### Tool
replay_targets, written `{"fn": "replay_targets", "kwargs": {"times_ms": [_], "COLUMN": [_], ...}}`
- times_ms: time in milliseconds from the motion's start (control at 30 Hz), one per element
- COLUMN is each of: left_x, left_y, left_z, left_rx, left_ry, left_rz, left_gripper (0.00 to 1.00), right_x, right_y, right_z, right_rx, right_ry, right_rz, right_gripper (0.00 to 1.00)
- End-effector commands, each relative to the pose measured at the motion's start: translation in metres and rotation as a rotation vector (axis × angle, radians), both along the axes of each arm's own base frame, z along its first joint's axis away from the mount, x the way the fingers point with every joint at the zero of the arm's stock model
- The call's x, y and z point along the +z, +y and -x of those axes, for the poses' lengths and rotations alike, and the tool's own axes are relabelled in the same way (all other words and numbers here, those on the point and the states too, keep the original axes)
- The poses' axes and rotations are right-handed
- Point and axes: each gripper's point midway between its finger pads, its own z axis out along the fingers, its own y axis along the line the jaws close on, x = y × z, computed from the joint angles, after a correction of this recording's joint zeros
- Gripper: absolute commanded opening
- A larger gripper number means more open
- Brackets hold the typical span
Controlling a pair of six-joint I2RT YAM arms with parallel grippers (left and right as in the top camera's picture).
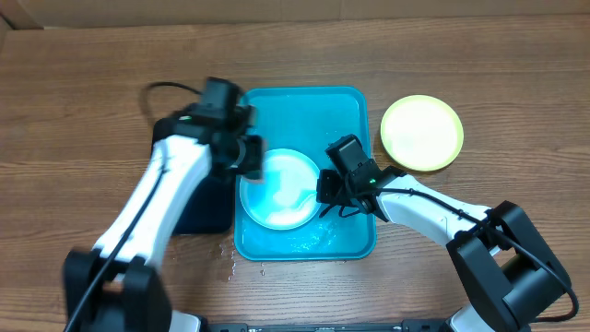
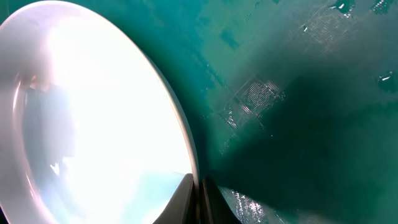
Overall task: Clean dirty plates on tray and stack at the side
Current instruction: 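Keep wiping the white plate surface with the sponge in the left gripper, then carry the sponge left and drop it onto the black tray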
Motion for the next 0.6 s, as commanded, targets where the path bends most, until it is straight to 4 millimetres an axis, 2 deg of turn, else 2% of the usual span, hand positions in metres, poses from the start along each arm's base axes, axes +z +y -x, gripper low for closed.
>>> {"fn": "replay_targets", "kwargs": {"times_ms": [0, 100, 200, 400, 567], "left_x": [0.01, 0.002, -0.013, -0.057, -0.079], "left_y": [0.057, 0.081, 0.092, 0.095, 0.096], "left_z": [-0.003, 0.005, 0.014, 0.033, 0.043], "left_rx": [0.162, 0.222, 0.248, 0.261, 0.258], "left_ry": [-0.034, 0.015, 0.058, 0.116, 0.12], "left_rz": [-0.18, -0.242, -0.264, -0.271, -0.274], "left_gripper": [0.04, 0.04, 0.04, 0.06, 0.04], "right_x": [-0.001, -0.001, -0.001, -0.001, -0.001], "right_y": [0.003, 0.003, 0.003, 0.003, 0.003], "right_z": [0.003, 0.003, 0.003, 0.003, 0.003], "right_rx": [0.014, 0.014, 0.014, 0.014, 0.014], "right_ry": [0.002, 0.002, 0.002, 0.002, 0.002], "right_rz": [-0.006, -0.006, -0.005, -0.005, -0.006], "right_gripper": [0.04, 0.04, 0.05, 0.08, 0.08]}}
